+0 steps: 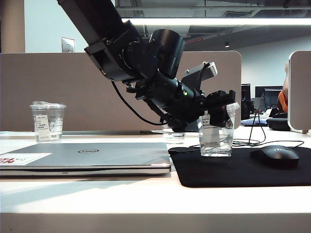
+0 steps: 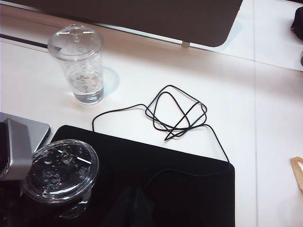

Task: Pick up the coffee cup on the middle and place it on the right side of the laptop.

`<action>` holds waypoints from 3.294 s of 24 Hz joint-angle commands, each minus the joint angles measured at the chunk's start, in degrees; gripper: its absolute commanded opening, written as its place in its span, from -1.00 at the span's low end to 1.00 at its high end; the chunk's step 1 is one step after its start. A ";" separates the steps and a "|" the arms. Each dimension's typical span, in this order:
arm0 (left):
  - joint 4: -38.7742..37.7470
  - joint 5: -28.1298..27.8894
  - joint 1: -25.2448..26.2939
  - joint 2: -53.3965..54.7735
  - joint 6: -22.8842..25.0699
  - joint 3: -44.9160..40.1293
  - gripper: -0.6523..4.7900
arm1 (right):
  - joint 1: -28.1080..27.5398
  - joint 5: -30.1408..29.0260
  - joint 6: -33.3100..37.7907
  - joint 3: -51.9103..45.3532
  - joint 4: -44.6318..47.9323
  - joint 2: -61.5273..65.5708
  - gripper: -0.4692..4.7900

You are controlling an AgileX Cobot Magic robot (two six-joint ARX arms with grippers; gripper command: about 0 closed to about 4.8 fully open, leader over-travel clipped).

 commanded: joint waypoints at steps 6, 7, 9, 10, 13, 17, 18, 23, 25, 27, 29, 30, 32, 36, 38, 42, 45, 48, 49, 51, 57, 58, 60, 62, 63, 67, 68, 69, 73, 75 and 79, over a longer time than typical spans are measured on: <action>-3.61 0.09 -0.20 -0.50 -0.17 0.33 0.96 | 0.00 0.13 -0.13 0.11 0.72 -0.26 -0.84; -4.39 0.09 -0.20 -0.50 -0.20 0.33 0.96 | 0.00 0.13 -0.13 0.11 0.72 -0.26 -0.84; -6.32 0.44 -0.50 -0.63 -0.17 0.33 0.96 | 0.00 0.13 -0.13 0.11 0.72 -0.26 -0.84; -7.41 0.46 -0.52 -0.87 -0.20 0.33 0.96 | 0.00 0.13 -0.13 0.11 0.68 -0.39 -0.84; -10.32 0.48 -1.14 -2.12 -0.13 0.33 0.98 | 0.00 0.15 -0.13 0.11 0.70 -0.90 -0.84; -14.80 -1.75 -2.14 -6.12 0.24 0.33 1.00 | -0.02 0.17 -0.13 0.11 0.61 -1.57 -0.84; -16.15 -2.21 -2.23 -6.80 0.24 0.33 1.00 | -0.02 0.15 -0.13 0.11 0.63 -1.60 -0.84; -24.72 -6.29 -2.32 -10.38 0.28 0.33 1.00 | -0.02 0.15 -0.11 0.11 0.39 -2.54 -0.84; -28.02 -8.17 -2.01 -11.61 0.46 0.33 1.00 | -0.02 0.15 -0.09 0.11 0.17 -3.02 -0.84; -31.74 -8.59 -1.79 -12.85 0.48 0.33 1.00 | -0.02 0.15 -0.09 0.13 -0.24 -3.56 -0.84; -35.52 -8.76 -1.79 -14.45 0.50 0.33 1.00 | -0.02 0.13 -0.07 0.11 -1.03 -4.37 -0.84; -39.78 -10.05 -1.88 -16.70 1.46 0.33 1.00 | -0.02 0.17 0.00 0.11 -1.64 -5.27 -0.84; -44.68 -11.41 -2.23 -20.85 1.57 0.33 1.00 | -0.02 0.02 2.54 0.13 -2.12 -6.78 -0.84; -49.31 -11.54 -2.19 -28.00 1.49 0.33 0.83 | 0.00 -0.09 4.26 0.11 -3.58 -9.03 -0.84; -51.74 -11.45 -2.19 -32.54 1.38 0.33 0.23 | 0.07 -0.31 4.52 0.11 -5.40 -10.47 -0.84; -56.68 -11.10 -2.21 -43.21 1.42 0.33 -0.78 | 0.92 -0.44 8.48 -0.02 -10.95 -14.10 -0.84; -58.95 -11.39 -2.21 -49.99 1.36 0.33 -0.78 | 2.84 -0.42 8.50 -1.57 -12.55 -17.70 -0.84; -60.81 -13.03 -2.21 -55.91 1.38 0.28 -0.78 | 5.64 -0.22 8.50 -4.63 -13.79 -22.97 -0.84; -61.53 -13.79 -2.21 -57.48 1.38 0.26 -0.78 | 6.62 0.00 8.50 -5.86 -13.99 -24.79 -0.84; -63.10 -15.39 -2.21 -60.98 1.57 -0.13 -0.78 | 8.31 0.22 8.50 -8.83 -14.34 -29.59 -0.84; -64.22 -17.59 -2.21 -73.53 1.77 -11.54 -0.78 | 9.20 0.42 8.46 -17.90 -14.34 -45.29 -0.84; -63.93 -18.58 -2.21 -75.67 1.81 -14.25 -0.78 | 9.20 0.42 8.46 -18.84 -14.34 -47.10 -0.84; -60.87 -19.19 -2.21 -80.96 2.67 -21.22 -0.78 | 9.20 0.39 8.46 -20.70 -14.34 -50.69 -0.84; -56.30 -19.69 -2.19 -86.25 5.18 -28.41 -0.78 | 9.20 0.48 8.46 -22.47 -14.27 -53.75 -0.84; -55.12 -20.74 -2.10 -88.04 5.88 -31.30 -0.78 | 9.20 1.18 8.46 -23.30 -13.92 -54.88 -0.84; -51.98 -31.34 -2.03 -95.91 2.89 -43.78 -0.78 | 9.09 3.48 8.48 -29.75 -8.96 -59.19 -0.84; -49.96 -31.61 -1.90 -97.24 2.91 -45.77 -0.78 | 9.11 4.42 8.48 -30.80 -8.04 -59.60 -0.84; -47.23 -31.30 -1.73 -98.71 3.17 -47.95 -0.78 | 9.09 4.98 8.46 -32.02 -6.82 -59.89 -0.84; -37.33 -27.76 -1.73 -105.77 6.60 -57.37 -0.78 | 9.16 4.92 8.46 -35.76 -1.75 -60.28 -0.84; -36.06 -26.64 -1.70 -108.83 6.88 -61.18 -0.78 | 9.16 4.90 8.46 -37.53 1.53 -60.28 -0.84; -35.63 -26.47 -1.73 -114.40 5.46 -66.31 -0.78 | 9.20 4.70 8.46 -41.20 7.56 -60.46 -0.84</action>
